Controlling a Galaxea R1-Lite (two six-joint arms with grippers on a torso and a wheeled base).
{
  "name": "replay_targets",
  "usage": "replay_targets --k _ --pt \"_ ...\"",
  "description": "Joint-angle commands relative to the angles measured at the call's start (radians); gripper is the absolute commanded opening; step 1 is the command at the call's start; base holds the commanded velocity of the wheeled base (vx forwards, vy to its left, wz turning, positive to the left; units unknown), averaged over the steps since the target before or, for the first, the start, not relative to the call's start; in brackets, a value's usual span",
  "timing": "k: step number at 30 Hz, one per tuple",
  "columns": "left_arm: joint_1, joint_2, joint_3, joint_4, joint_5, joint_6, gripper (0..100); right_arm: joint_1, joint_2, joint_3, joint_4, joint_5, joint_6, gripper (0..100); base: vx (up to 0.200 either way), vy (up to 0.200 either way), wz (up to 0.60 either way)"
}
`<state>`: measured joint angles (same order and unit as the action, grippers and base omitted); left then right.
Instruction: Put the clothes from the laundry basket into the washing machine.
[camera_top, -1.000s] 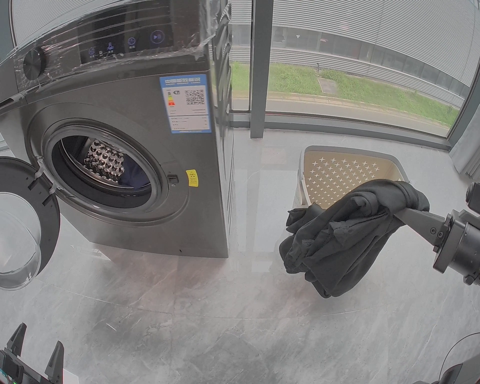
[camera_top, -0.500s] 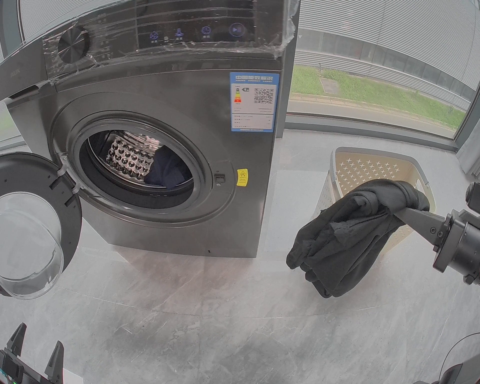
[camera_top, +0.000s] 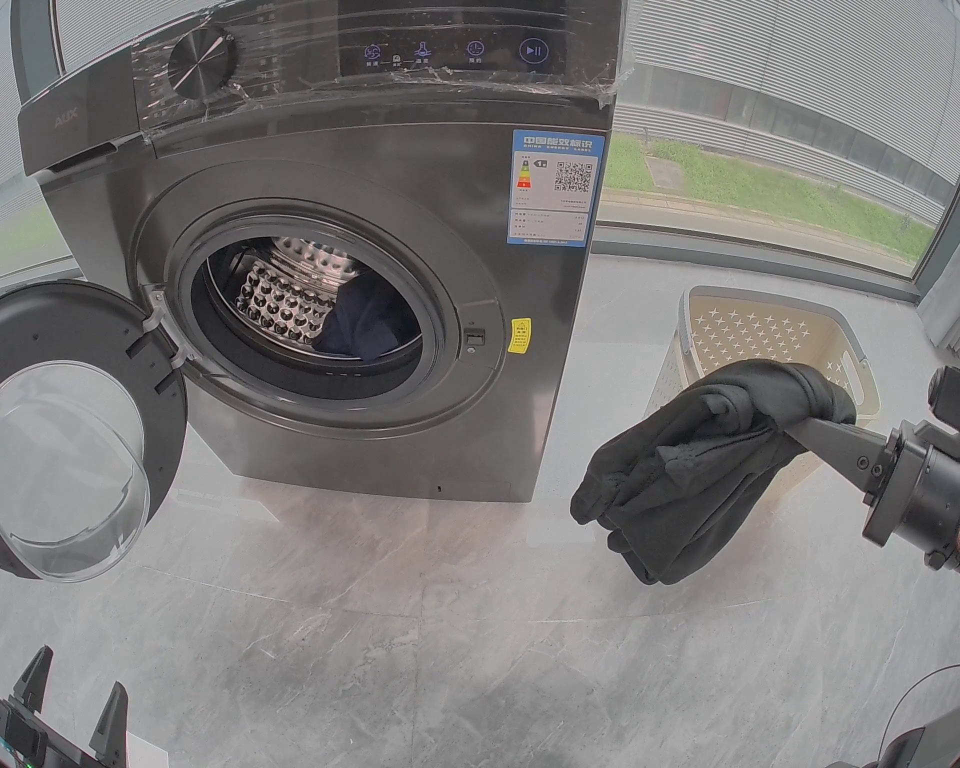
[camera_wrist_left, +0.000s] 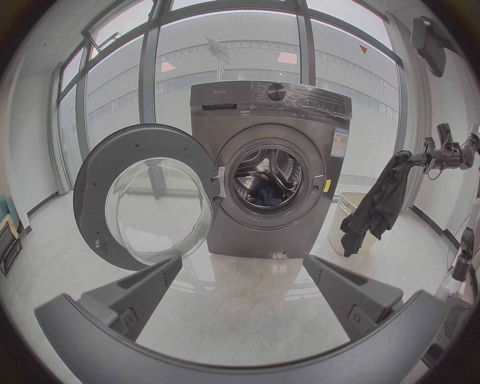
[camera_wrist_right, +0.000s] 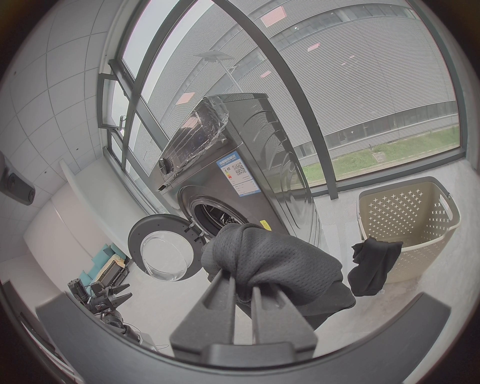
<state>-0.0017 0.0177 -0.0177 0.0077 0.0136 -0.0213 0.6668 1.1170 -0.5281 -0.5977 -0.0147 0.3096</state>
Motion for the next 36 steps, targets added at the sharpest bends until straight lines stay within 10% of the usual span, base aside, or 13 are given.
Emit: replay_targets --k 1,36 --pt "0.000 -0.010 0.013 0.000 0.000 0.000 100 0.002 0.003 -0.003 -0.001 0.001 0.002 0 0.000 0.000 0.00" --pt "0.000 -0.008 0.012 0.000 0.000 -0.002 100 -0.062 0.020 -0.009 -0.001 0.001 -0.001 0 -0.006 0.137 0.00"
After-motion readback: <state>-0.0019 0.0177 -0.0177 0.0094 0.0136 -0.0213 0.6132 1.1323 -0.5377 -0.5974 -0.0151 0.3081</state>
